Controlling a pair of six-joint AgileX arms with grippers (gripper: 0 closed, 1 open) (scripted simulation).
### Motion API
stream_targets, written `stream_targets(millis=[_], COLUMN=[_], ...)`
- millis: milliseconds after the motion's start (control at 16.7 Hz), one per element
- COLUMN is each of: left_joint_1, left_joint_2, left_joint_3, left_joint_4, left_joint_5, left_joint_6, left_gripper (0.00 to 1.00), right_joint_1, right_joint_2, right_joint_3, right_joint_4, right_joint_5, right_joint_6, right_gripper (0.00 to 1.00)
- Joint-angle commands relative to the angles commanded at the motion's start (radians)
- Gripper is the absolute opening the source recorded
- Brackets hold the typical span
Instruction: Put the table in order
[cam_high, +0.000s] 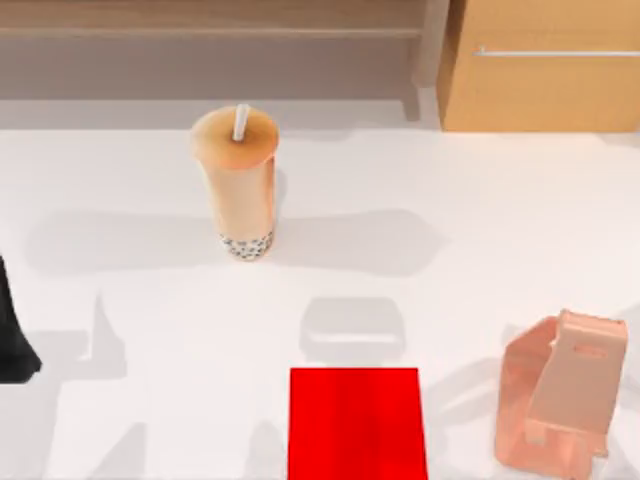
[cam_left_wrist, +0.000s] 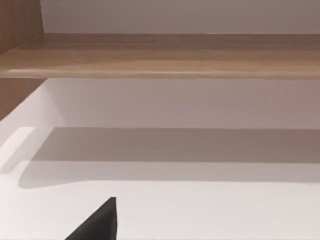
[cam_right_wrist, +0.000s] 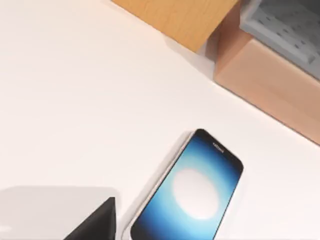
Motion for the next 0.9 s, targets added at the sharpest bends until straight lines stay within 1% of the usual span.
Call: stream_targets(millis=[240, 540, 720, 900], left_joint_1=[0.000, 0.000, 0.000, 0.000], left_joint_2=[0.000, 0.000, 0.000, 0.000], left_joint_3=[0.000, 0.000, 0.000, 0.000], left_joint_4=[0.000, 0.000, 0.000, 0.000], left_joint_5=[0.000, 0.000, 0.000, 0.000], left_joint_6=[0.000, 0.000, 0.000, 0.000], left_gripper=[1.00, 1.00, 1.00, 1.00], right_joint_1=[-0.024, -0.057, -0.075, -0.090], right_joint_2=[0.257, 0.578, 0.751, 0.896], right_joint_3=[0.163, 0.368, 0.479, 0.573], right_joint_4=[-0.188, -0.424, -0.551, -0.657], right_joint_5=[-0.002, -0.001, 0.000, 0.001], right_joint_6=[-0.430, -0.924, -1.196, -1.427], right_gripper=[1.00, 1.00, 1.00, 1.00])
